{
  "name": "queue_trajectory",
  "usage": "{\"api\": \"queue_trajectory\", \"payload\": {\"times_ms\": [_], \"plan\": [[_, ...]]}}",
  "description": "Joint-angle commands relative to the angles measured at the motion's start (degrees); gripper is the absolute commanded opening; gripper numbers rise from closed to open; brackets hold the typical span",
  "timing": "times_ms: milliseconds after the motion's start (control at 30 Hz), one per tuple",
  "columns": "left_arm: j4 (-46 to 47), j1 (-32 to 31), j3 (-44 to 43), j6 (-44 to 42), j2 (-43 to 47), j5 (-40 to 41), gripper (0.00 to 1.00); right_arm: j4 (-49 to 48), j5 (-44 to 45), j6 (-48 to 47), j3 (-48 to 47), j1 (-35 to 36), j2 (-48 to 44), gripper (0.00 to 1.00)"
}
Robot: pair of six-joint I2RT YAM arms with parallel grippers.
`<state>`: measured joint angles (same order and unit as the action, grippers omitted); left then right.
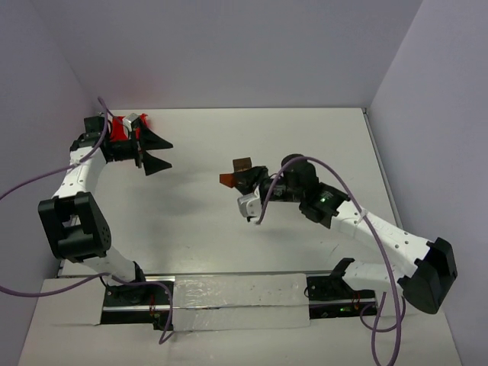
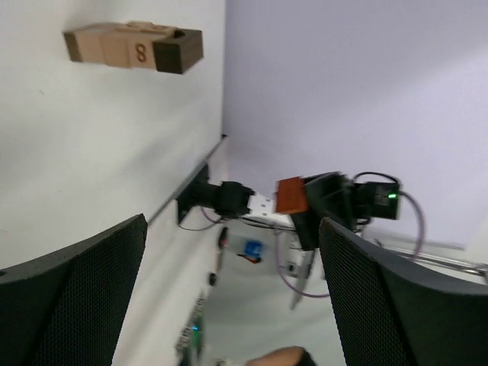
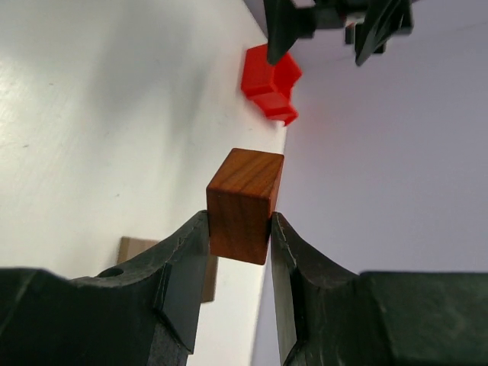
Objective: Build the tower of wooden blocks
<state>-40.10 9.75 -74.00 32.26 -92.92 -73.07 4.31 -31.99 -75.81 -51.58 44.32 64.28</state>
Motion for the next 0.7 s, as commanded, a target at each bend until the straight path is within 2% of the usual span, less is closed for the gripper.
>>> {"api": "queue_trajectory", "payload": {"times_ms": [0, 133, 300, 433, 533, 667], "plan": [[-4.9, -0.5, -3.3, -9.0, 0.2, 6.6, 0.99, 12.9, -5.9, 6.9, -8.5, -5.8, -0.1, 0.0], [0.9, -0.6, -1.6, -10.3, 4.8, 12.8, 0.99, 20.6, -11.0, 13.2, -16.4, -12.4, 3.6, 0.0], [9.6, -0.8, 3.1, -12.8, 14.1, 25.0, 0.99, 22.9, -16.6, 19.9, -22.1, -17.4, 7.3, 0.0], [12.1, -2.7, 5.4, -17.9, 19.7, 32.3, 0.99, 25.6, -23.0, 25.8, -27.3, -20.3, 11.4, 0.0], [10.7, -5.3, 5.3, -22.6, 21.6, 36.6, 0.99, 31.7, -26.3, 23.5, -30.9, -21.2, 13.9, 0.0], [8.9, -9.0, 4.9, -26.4, 22.6, 40.1, 0.99, 48.0, -28.9, 9.3, -37.0, -21.9, 19.3, 0.0]]}}
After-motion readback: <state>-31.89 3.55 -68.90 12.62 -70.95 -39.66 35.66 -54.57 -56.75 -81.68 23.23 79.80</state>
